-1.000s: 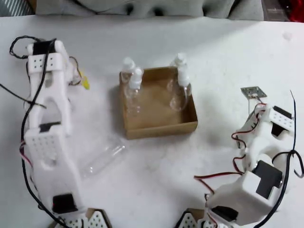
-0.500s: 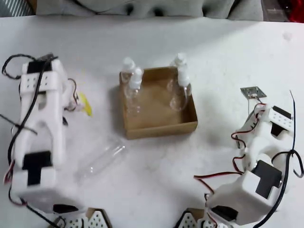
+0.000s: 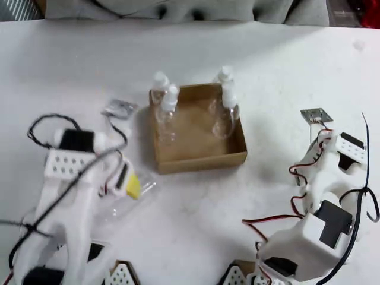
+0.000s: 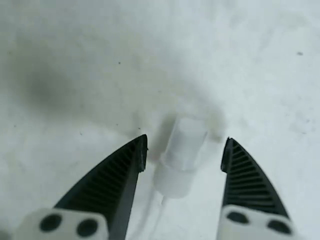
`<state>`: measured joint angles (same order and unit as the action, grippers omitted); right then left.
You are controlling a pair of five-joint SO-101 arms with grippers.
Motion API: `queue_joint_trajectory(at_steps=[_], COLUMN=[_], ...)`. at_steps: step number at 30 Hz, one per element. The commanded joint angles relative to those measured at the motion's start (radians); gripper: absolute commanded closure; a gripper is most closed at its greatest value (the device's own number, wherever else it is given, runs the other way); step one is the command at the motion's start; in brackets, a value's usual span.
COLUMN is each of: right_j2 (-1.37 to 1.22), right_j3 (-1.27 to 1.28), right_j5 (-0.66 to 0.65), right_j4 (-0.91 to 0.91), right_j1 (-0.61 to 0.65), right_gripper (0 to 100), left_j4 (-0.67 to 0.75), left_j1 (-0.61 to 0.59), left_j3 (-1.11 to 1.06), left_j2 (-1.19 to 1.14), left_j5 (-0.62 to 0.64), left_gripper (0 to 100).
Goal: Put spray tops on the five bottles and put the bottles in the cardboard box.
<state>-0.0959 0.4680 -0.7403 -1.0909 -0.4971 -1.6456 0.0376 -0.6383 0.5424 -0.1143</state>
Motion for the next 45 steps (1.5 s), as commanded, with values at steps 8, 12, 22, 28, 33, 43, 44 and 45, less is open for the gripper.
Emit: queue_joint_trajectory(at_steps=[8,12,22,28,33,43,44,45], right_j2=[0.002,0.002,0.002,0.002,0.002,0.002,0.002,0.002], right_j3=[-0.037,-0.037,-0.038,-0.04,-0.041,-0.043,-0.043,-0.043], right_j5=[-0.008,-0.005,-0.008,-0.008,-0.008,-0.008,-0.008,-0.008], right_j4=[-0.001,-0.001,-0.001,-0.001,-0.001,0.027,0.028,0.028], right_j1=[0.024,0.038,0.038,0.038,0.039,0.039,0.039,0.039], right_gripper=[78.7,78.7,78.7,78.7,78.7,78.7,78.7,78.7], left_j4=[0.121,0.15,0.315,0.387,0.385,0.387,0.387,0.388], left_j1=[0.246,0.248,0.246,0.18,0.074,-0.191,-0.216,-0.232], left_j3=[-0.203,-0.218,-0.331,-0.397,-0.399,-0.402,-0.402,-0.402], left_j2=[0.145,0.062,-0.059,-0.058,-0.058,-0.058,-0.061,-0.062], left_j5=[-0.018,-0.026,-0.114,-0.115,-0.117,-0.229,-0.229,-0.229], left_gripper=[95,98,98,98,98,98,98,98])
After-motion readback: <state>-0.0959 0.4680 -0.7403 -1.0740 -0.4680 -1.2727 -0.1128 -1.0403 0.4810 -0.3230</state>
